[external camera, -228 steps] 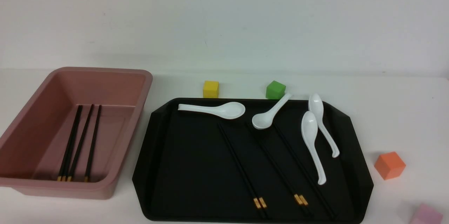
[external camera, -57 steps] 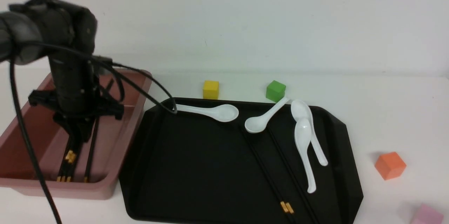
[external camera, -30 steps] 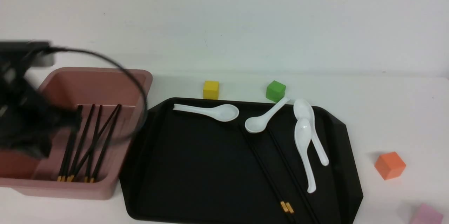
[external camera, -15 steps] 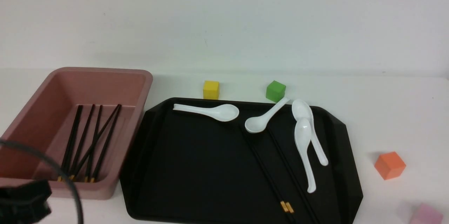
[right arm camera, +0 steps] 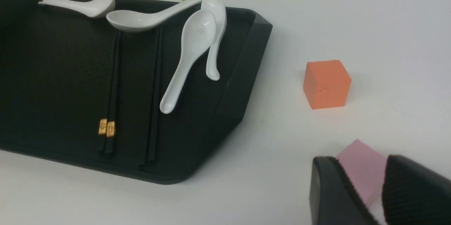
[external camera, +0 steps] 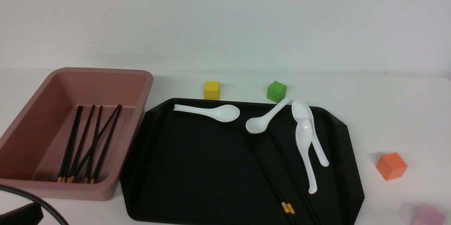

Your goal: On white tablecloth take chopsticks from black tray and put them in box.

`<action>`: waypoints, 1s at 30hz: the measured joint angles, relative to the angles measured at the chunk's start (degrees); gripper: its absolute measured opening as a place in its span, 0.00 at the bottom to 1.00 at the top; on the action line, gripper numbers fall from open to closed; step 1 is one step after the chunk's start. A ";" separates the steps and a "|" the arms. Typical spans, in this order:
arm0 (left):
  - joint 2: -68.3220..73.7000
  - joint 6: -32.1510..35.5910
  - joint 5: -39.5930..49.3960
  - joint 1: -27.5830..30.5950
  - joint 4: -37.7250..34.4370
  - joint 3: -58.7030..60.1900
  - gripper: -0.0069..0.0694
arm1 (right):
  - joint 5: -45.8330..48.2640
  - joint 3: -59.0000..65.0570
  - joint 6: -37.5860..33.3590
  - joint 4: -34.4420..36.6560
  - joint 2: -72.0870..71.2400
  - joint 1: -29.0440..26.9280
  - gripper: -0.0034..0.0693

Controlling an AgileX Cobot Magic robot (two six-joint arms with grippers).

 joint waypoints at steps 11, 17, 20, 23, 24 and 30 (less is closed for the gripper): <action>-22.40 0.00 0.97 0.00 2.56 12.51 0.07 | 0.00 0.00 0.00 0.00 0.00 0.00 0.38; -25.98 0.00 2.01 0.00 2.56 13.99 0.08 | 0.00 0.00 0.00 0.00 0.00 0.00 0.38; -26.06 0.00 3.35 0.00 2.56 14.05 0.08 | 0.00 0.00 0.00 0.00 0.00 0.00 0.38; -26.06 0.00 3.92 0.00 2.56 14.05 0.08 | 0.00 0.00 0.00 0.00 0.00 0.00 0.38; -26.06 0.00 3.97 0.00 2.56 14.05 0.09 | 0.00 0.00 0.00 0.00 0.00 0.00 0.38; -26.06 0.00 3.97 0.00 2.56 14.05 0.09 | 0.00 0.00 0.00 0.00 0.00 0.00 0.38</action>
